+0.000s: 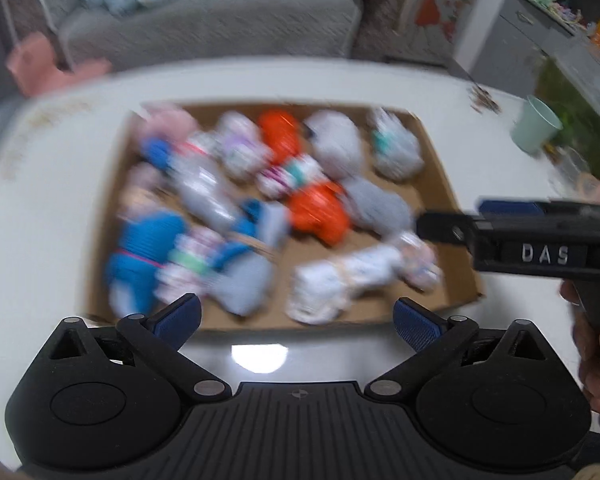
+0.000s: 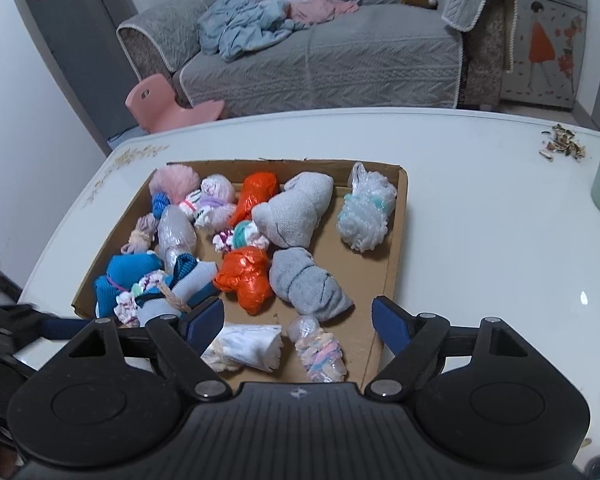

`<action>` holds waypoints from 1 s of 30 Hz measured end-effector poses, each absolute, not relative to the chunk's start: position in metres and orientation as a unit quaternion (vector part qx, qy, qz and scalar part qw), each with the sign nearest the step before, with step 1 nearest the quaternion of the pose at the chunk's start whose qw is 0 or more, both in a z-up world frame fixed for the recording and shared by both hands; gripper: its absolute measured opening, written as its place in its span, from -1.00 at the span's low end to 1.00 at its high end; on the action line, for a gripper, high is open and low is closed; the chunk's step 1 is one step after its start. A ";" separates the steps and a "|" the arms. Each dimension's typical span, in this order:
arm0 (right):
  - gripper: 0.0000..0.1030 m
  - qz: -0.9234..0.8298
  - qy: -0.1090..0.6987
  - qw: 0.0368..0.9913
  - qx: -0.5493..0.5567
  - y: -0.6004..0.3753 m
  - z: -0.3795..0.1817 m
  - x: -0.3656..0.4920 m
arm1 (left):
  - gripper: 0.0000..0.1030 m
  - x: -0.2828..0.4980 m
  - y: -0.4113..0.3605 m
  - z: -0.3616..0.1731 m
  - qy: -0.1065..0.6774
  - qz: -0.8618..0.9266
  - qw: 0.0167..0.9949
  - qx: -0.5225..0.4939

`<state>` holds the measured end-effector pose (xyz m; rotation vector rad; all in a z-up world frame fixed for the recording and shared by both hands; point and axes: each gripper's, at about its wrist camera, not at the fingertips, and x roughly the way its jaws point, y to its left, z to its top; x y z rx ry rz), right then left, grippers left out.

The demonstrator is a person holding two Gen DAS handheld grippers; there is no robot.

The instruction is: Organize objects

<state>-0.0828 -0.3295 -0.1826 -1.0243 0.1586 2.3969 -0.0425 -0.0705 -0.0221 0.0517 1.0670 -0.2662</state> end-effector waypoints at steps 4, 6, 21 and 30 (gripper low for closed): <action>0.59 0.884 0.073 0.276 -0.371 -0.339 -0.186 -0.082 | 0.99 -0.049 -0.059 0.000 0.474 -0.081 0.870 0.106; 0.68 0.884 0.079 0.280 -0.365 -0.346 -0.187 -0.083 | 0.99 -0.048 -0.050 0.005 0.480 -0.084 0.868 0.097; 0.92 0.881 0.037 0.277 -0.381 -0.374 -0.200 -0.110 | 0.99 -0.037 -0.010 -0.015 0.480 -0.074 0.872 0.057; 0.93 0.881 0.027 0.272 -0.387 -0.375 -0.202 -0.113 | 0.99 -0.037 -0.012 -0.012 0.474 -0.085 0.875 0.051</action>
